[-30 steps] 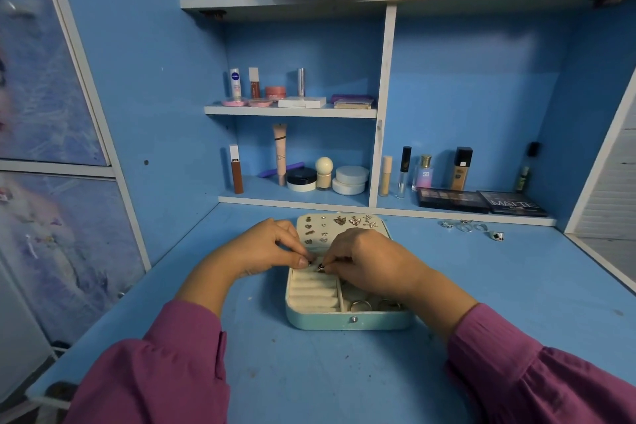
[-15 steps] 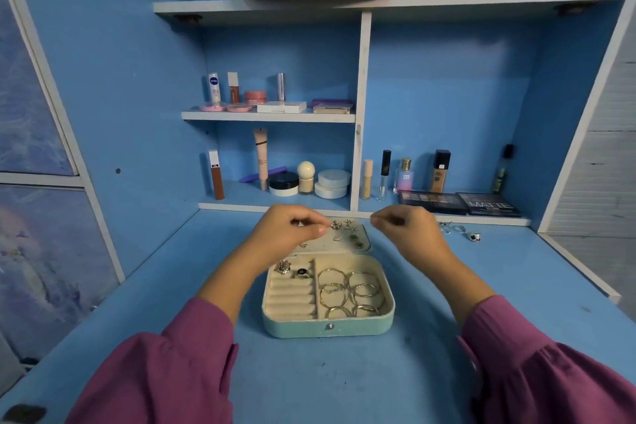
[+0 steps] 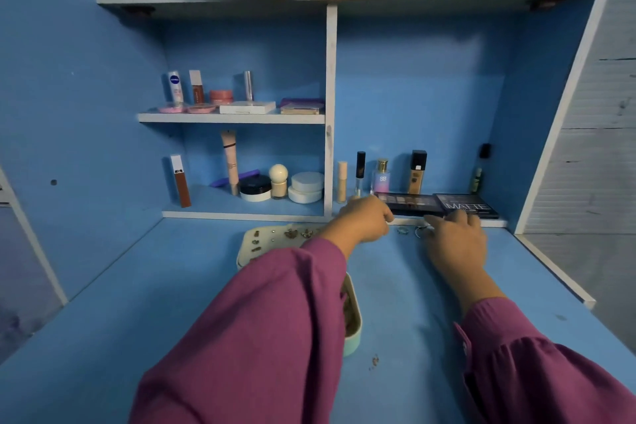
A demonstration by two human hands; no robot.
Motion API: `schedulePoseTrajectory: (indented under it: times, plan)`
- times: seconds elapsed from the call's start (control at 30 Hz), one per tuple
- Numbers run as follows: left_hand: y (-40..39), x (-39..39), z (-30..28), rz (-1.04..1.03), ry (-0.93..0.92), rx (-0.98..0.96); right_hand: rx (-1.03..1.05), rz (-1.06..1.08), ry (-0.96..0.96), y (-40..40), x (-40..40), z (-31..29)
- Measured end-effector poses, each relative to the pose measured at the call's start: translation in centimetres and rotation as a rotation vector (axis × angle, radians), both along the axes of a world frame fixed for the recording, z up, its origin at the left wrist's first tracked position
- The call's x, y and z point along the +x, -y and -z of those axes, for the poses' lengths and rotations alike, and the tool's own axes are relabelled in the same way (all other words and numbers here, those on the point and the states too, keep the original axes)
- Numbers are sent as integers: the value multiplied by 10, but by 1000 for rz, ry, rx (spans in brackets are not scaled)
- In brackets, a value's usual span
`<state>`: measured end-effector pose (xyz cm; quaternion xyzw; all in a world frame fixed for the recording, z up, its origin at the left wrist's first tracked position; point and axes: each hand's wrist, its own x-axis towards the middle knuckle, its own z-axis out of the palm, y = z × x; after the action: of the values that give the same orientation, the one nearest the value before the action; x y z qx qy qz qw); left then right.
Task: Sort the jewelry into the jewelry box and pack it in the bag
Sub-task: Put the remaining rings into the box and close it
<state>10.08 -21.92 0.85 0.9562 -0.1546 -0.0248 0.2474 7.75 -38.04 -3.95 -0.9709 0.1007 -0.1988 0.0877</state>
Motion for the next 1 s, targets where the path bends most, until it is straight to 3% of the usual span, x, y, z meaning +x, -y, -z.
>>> schedulePoseTrajectory:
  times: [0.2,0.37,0.63,0.83,1.0]
  plan:
    - [26,8,21,12,65,286,-63,2,-42,-4,5,1]
    - [29,7,22,-5,166,243,-14,-19,-7,-5,3,0]
    - [15,-5,14,-11,154,312,-5,-113,35,-18,-2,0]
    - [-20,-24,-11,-8,136,220,22,-201,131,-38,-10,-3]
    - [-67,-56,-22,-20,154,-5,96,-349,331,-71,-22,-5]
